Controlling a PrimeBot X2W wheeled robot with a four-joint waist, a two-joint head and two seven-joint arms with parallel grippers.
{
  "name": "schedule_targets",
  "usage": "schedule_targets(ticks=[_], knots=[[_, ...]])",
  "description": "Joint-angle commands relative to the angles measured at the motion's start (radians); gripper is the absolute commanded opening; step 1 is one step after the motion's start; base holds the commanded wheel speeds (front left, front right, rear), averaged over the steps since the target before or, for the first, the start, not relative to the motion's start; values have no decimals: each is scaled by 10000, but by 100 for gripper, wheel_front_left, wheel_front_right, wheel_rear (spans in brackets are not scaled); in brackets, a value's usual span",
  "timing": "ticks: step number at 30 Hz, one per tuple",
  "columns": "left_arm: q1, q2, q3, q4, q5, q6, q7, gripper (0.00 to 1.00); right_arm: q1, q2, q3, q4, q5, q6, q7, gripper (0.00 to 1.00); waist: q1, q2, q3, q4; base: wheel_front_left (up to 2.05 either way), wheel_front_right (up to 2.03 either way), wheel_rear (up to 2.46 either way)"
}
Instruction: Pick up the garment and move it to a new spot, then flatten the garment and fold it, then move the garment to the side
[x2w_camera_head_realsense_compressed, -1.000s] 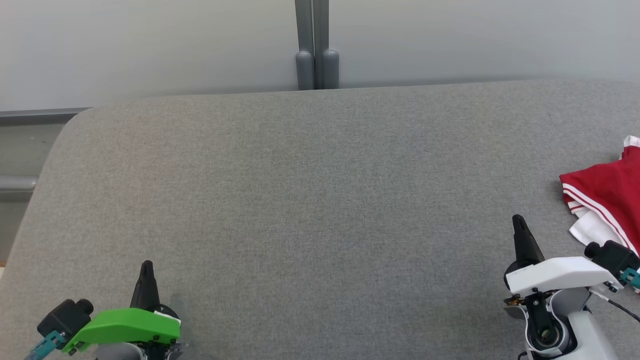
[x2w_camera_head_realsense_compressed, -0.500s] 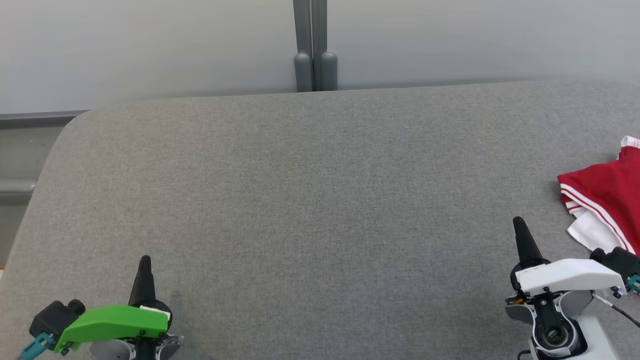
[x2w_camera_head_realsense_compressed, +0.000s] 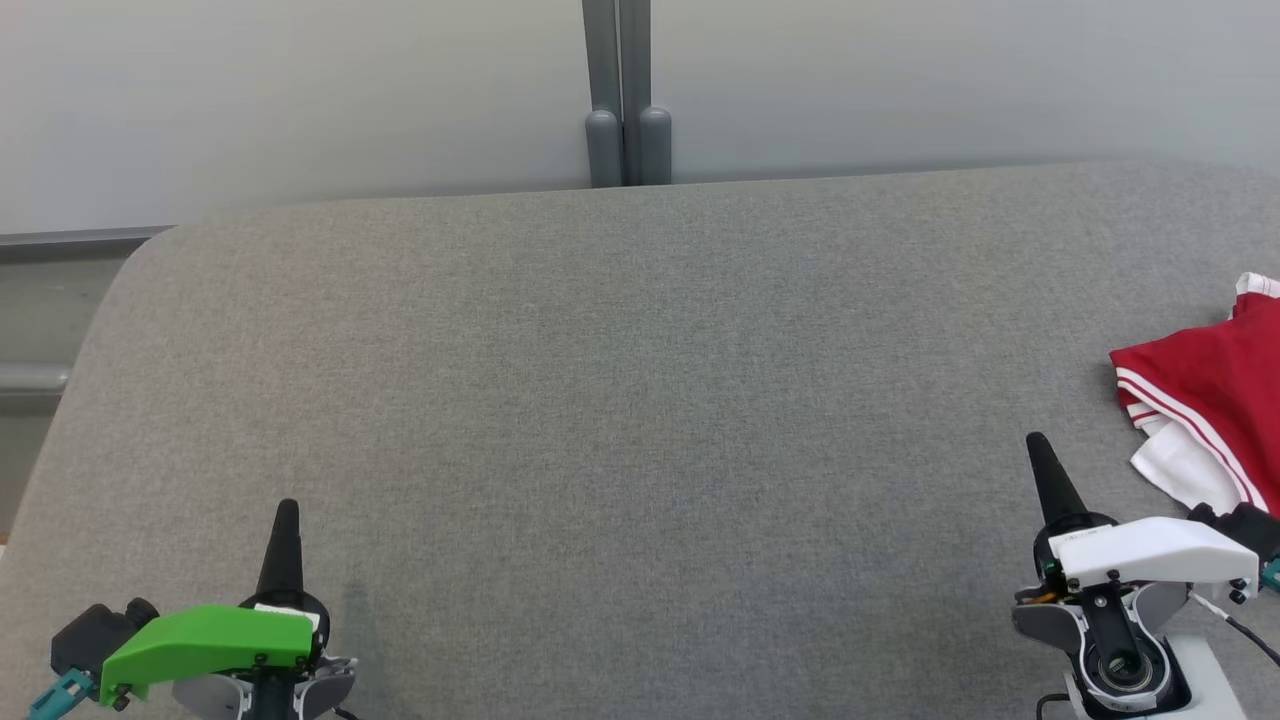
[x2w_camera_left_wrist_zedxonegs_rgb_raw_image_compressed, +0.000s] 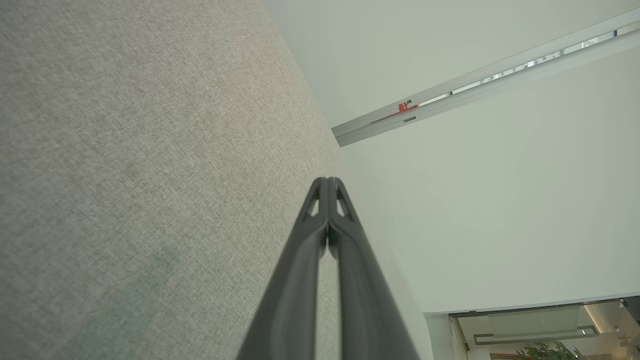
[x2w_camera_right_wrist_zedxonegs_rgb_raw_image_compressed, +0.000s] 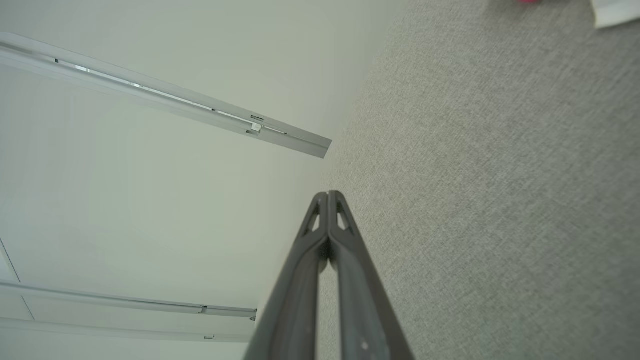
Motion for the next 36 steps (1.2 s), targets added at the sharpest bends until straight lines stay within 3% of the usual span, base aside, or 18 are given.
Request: schedule_targets(ticks=[1,36], knots=[[-241,74,71,-124,-308,-82,61,0,62,-62,-38,-164,297,7,80,0,0,0,-5,-4,0,0,0],[-344,92,396,-405,-3173,-457,817,0,322,-79,-166,-554,3293,5,824,0,0,0,-135,-103,0,0,0]])
